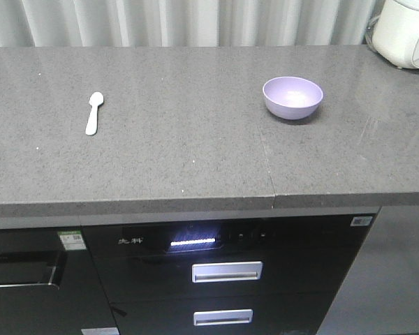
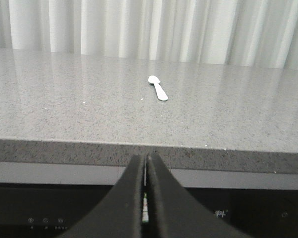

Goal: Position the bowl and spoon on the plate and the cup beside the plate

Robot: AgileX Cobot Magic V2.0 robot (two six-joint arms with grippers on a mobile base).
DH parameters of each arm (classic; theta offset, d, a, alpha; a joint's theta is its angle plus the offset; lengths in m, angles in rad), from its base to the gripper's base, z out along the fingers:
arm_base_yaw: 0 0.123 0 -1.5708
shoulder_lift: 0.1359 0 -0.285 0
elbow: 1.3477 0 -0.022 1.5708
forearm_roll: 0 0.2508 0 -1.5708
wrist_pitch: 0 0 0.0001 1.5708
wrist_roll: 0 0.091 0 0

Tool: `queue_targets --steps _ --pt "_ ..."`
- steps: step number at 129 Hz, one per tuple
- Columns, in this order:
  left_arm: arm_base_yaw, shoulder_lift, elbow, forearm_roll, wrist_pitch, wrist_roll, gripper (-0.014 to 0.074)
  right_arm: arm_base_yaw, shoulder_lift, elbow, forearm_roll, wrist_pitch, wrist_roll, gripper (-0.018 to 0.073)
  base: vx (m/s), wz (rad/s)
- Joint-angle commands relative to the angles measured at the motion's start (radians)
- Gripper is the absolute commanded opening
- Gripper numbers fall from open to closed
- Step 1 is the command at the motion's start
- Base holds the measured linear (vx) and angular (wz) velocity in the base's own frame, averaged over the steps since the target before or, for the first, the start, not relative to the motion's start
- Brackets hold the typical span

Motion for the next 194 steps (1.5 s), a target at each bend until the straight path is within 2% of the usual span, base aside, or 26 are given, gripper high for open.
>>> queue_targets --steps 1,194 --pt "-0.004 -0.016 0.01 -0.009 -0.069 -0.006 -0.0006 -0.002 -0.002 0.006 -0.003 -0.076 -0.002 -0.0008 0.18 0.0" --pt "-0.004 -0.016 0.01 -0.009 -0.069 -0.006 -0.0006 -0.002 -0.002 0.006 -0.003 -0.076 -0.002 -0.0008 0.12 0.0"
